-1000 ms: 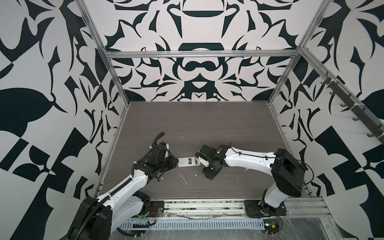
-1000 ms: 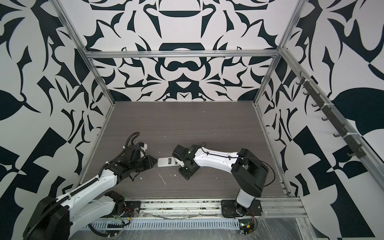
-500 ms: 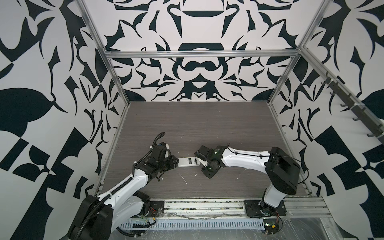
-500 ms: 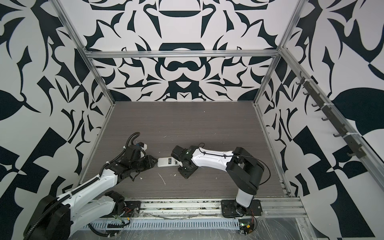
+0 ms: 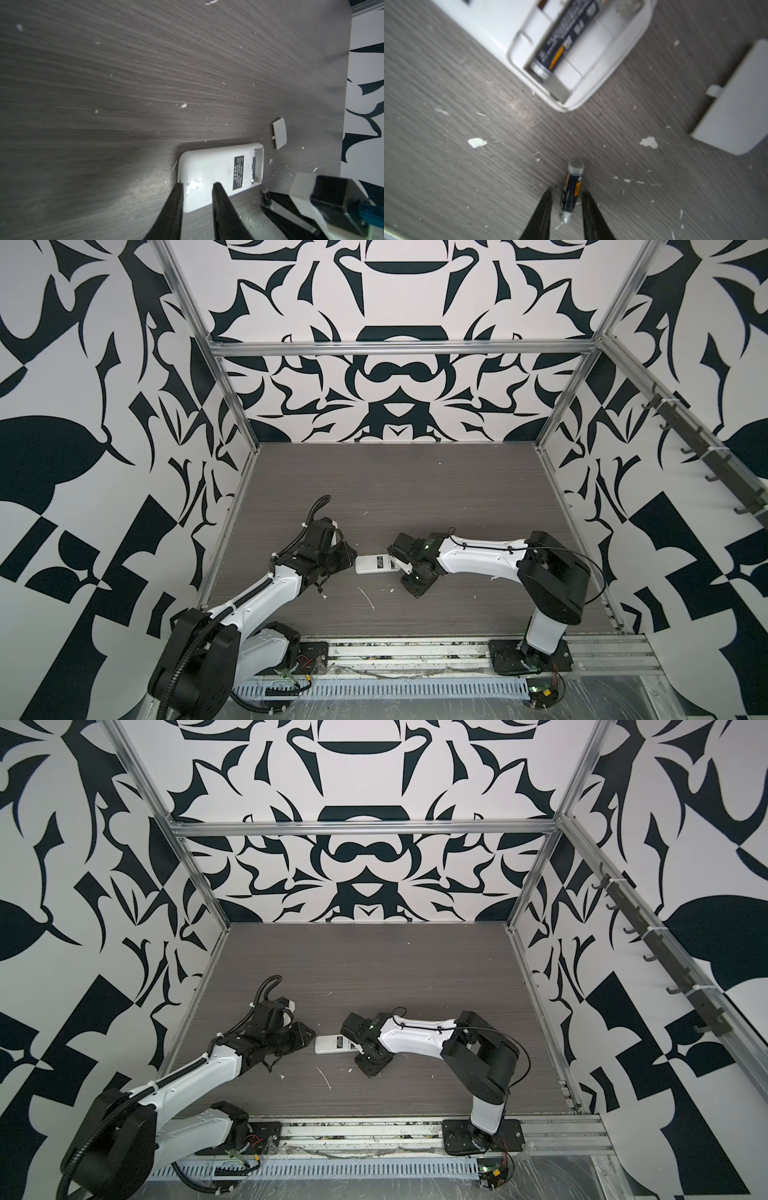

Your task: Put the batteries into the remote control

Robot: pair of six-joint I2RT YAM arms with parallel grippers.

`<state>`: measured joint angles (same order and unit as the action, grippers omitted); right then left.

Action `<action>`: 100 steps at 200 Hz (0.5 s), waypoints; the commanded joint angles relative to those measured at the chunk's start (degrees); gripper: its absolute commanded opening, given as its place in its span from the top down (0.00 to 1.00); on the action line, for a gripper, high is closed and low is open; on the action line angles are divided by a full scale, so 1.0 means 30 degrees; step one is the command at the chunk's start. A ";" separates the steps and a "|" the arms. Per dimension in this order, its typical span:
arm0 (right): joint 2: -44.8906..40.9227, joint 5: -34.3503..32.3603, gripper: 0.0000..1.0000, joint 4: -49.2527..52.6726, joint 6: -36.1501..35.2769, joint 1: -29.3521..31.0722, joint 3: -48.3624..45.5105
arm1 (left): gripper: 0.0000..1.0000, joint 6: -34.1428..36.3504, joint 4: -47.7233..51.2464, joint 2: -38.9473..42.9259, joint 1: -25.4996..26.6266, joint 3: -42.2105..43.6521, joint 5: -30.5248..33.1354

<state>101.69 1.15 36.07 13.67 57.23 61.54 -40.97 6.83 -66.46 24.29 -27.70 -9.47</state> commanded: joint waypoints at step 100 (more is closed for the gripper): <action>-0.1113 -0.0390 0.99 0.0095 -0.0038 0.0024 -0.0315 | 0.73 0.0897 -0.0637 -0.2540 -0.0583 -0.1793 -0.0615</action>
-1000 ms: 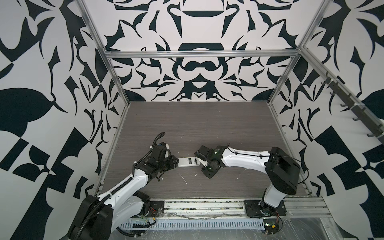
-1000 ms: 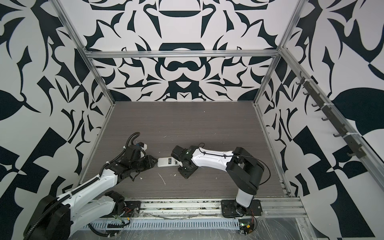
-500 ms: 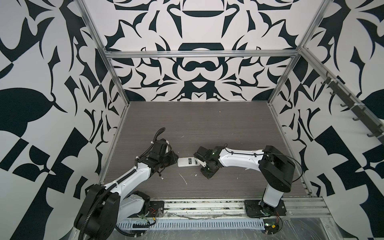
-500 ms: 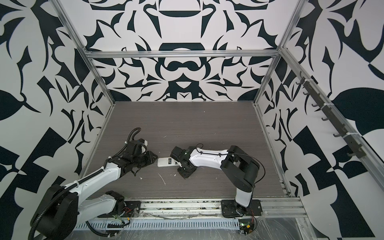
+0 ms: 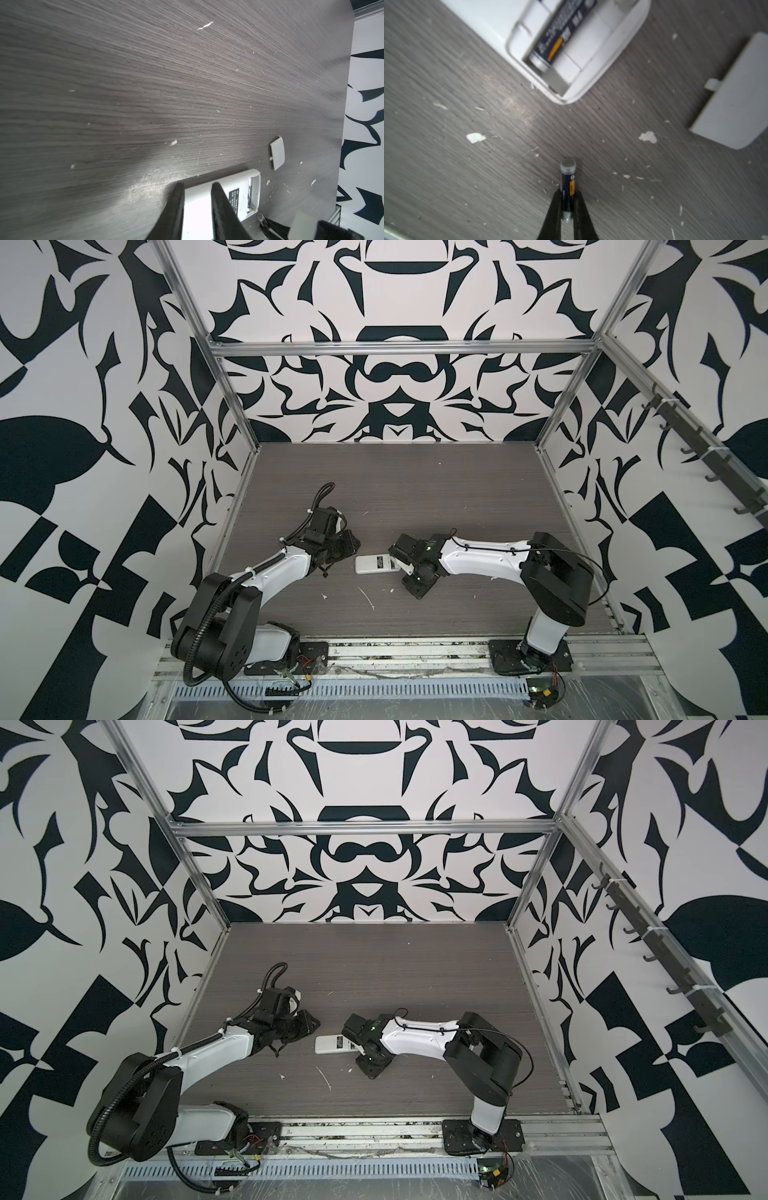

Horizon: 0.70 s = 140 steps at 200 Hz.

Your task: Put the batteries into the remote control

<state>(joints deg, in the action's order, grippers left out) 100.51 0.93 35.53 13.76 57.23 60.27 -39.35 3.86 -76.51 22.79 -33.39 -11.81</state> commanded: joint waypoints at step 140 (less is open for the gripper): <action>-0.1301 -0.1049 1.00 0.1057 0.0871 -0.0327 0.3470 | 0.71 0.0214 0.0208 0.3679 -0.0038 0.2241 0.1312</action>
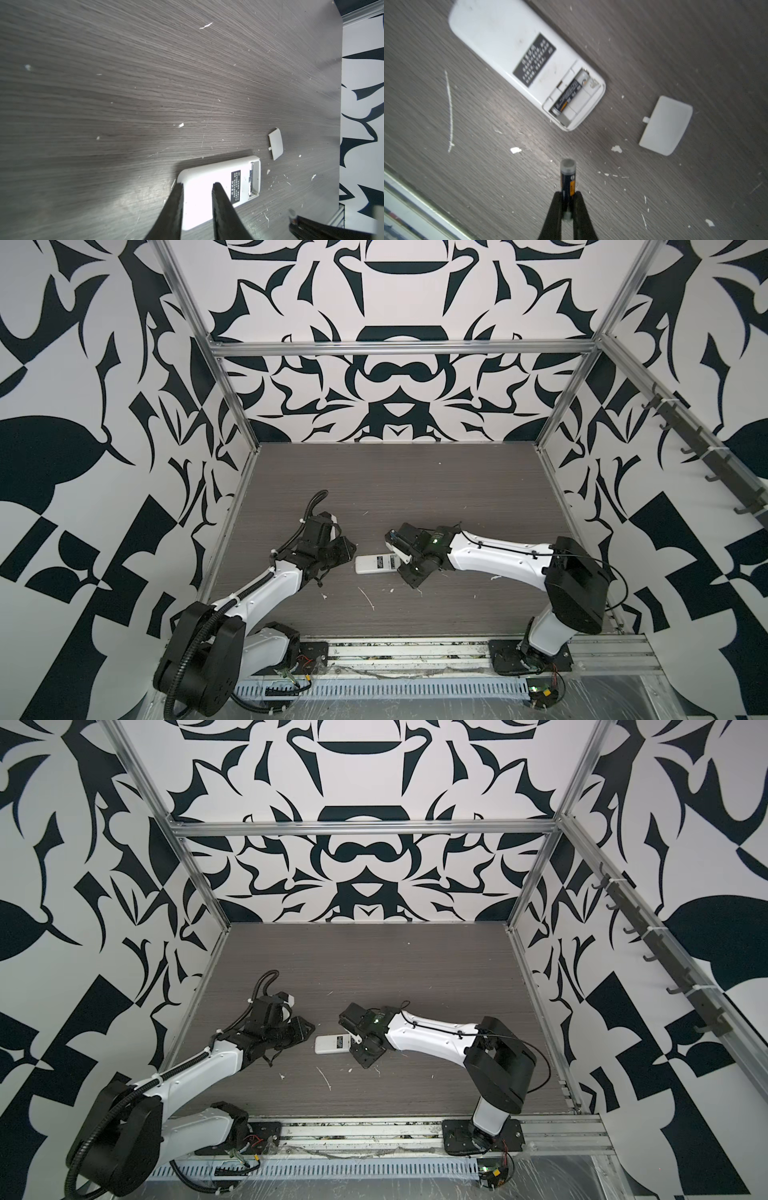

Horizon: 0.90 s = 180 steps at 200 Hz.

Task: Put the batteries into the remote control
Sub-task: 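Lift the gripped battery and carry it toward the remote's compartment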

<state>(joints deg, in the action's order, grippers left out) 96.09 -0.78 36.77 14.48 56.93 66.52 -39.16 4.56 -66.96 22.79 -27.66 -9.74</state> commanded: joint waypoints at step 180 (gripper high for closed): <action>0.2482 0.1158 1.00 0.3830 0.7197 -0.0859 0.5395 | 0.70 0.0631 -0.1040 0.2779 -0.0044 0.2084 0.0715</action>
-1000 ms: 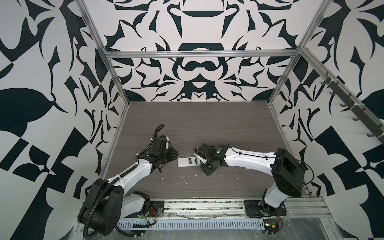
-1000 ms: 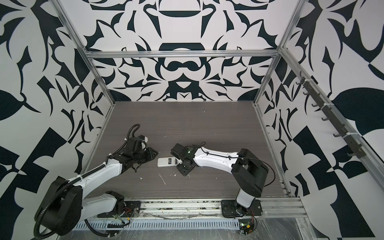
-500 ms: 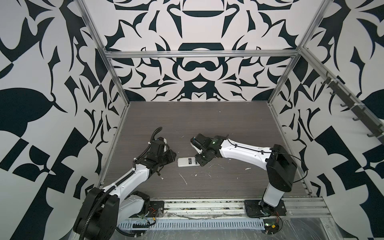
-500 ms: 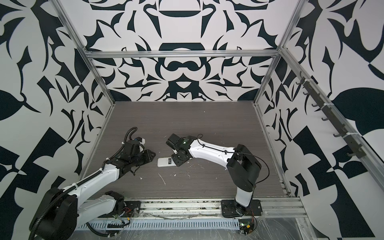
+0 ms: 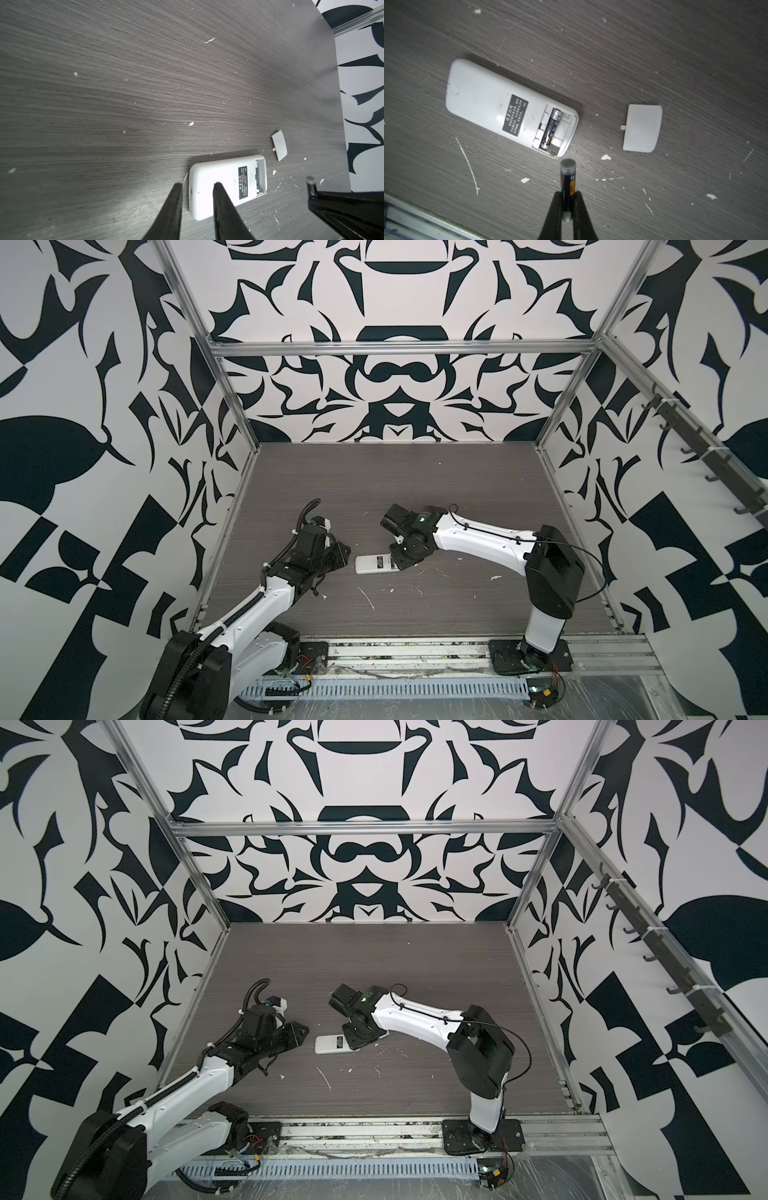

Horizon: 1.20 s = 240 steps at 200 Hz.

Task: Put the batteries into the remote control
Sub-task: 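Lift the gripped battery and carry it toward the remote's compartment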

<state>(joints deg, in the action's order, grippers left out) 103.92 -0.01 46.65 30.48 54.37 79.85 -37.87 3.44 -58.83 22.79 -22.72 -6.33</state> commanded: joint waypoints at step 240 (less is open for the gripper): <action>0.0798 0.2144 1.00 -0.0824 0.3866 -0.1350 0.0210 | 0.56 0.0552 -0.2111 0.0249 -0.0035 0.1301 -0.2065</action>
<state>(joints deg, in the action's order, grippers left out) 108.90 6.04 44.91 41.67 51.35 82.28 -37.15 -1.83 -57.52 22.79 -19.07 -11.46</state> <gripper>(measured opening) 0.104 0.414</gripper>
